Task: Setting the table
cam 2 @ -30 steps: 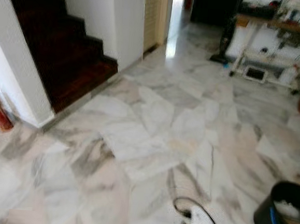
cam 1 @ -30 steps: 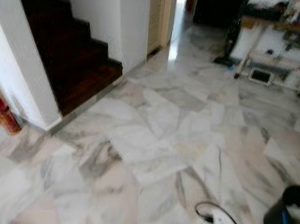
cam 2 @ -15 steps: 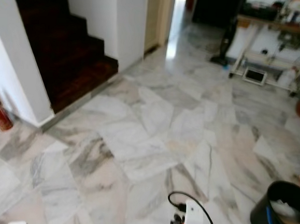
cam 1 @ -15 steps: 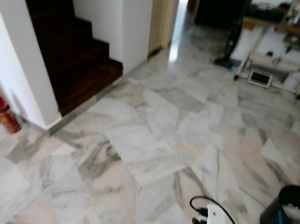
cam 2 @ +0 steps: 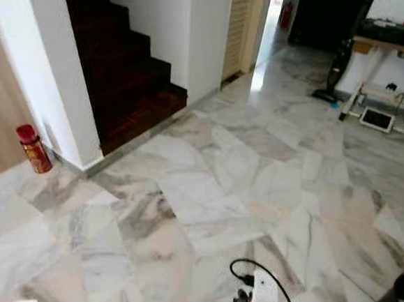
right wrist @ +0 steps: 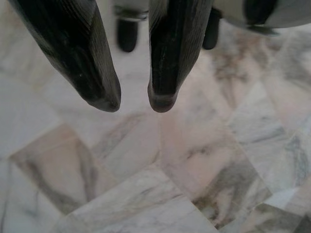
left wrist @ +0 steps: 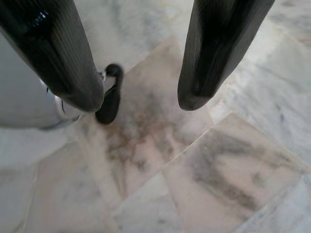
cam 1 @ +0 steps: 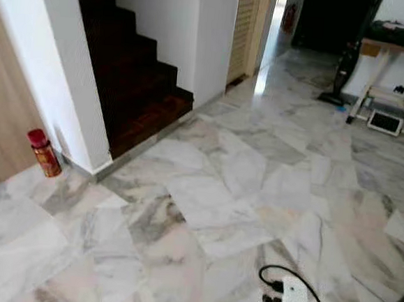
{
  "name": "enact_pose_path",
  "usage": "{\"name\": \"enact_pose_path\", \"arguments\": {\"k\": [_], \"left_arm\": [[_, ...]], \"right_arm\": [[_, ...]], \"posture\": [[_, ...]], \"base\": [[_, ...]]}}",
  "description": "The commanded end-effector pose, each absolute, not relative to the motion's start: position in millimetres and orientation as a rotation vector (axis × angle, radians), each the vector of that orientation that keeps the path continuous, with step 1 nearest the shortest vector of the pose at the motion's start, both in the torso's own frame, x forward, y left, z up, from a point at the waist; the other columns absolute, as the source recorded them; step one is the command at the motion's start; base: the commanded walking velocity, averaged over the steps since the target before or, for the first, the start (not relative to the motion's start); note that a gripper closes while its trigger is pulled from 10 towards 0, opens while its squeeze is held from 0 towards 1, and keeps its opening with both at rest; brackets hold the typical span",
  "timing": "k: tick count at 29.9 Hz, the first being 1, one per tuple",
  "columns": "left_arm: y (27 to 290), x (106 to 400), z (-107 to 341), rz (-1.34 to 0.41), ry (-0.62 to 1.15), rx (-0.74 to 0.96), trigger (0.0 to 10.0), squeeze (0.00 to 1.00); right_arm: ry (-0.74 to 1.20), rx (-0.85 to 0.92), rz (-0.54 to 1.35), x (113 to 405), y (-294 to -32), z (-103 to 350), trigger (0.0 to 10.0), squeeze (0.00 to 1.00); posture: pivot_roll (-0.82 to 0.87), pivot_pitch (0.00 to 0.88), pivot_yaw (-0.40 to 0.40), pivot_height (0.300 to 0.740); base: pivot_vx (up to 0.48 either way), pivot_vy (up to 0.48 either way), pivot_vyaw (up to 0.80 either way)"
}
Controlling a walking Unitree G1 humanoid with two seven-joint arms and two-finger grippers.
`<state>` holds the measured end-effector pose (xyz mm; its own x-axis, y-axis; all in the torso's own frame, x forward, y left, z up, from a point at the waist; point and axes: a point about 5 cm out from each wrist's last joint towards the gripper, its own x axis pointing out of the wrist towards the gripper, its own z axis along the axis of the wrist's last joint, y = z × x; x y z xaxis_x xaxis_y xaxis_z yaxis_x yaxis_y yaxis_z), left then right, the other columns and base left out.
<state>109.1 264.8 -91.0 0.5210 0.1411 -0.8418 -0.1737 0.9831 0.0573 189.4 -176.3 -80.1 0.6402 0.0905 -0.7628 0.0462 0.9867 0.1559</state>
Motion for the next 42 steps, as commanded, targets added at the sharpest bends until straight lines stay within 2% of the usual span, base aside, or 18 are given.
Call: {"name": "enact_pose_path", "arguments": {"k": [1, 22, 31, 42], "left_arm": [[258.8, 119.0, -90.0, 0.169, 0.985, -0.038, 10.0, 0.0], [258.4, 119.1, -89.9, 0.167, 0.979, -0.042, 10.0, 0.0], [258.6, 118.8, -90.1, 0.161, 0.987, -0.037, 10.0, 0.0], [258.1, 118.5, -90.6, 0.151, 1.001, -0.027, 10.0, 0.0]], "right_arm": [[0.883, 0.149, 0.002, 187.4, -187.1, -80.0, 10.0, 0.0], [0.904, 0.145, 0.002, 183.8, -186.8, -82.1, 10.0, 0.0], [0.903, 0.147, -0.008, 182.0, -188.0, -82.7, 10.0, 0.0], [0.93, 0.146, -0.01, 179.4, -186.7, -84.7, 10.0, 0.0]], "posture": [[0.09, 0.0, -0.042, 0.74], [0.09, 0.0, -0.041, 0.74], [0.09, 0.0, -0.041, 0.74], [0.09, 0.0, -0.042, 0.74]], "base": [[0.0, 0.0, -0.69], [0.0, 0.0, -0.65], [0.0, 0.0, 0.0], [0.0, 0.464, -0.42]]}}
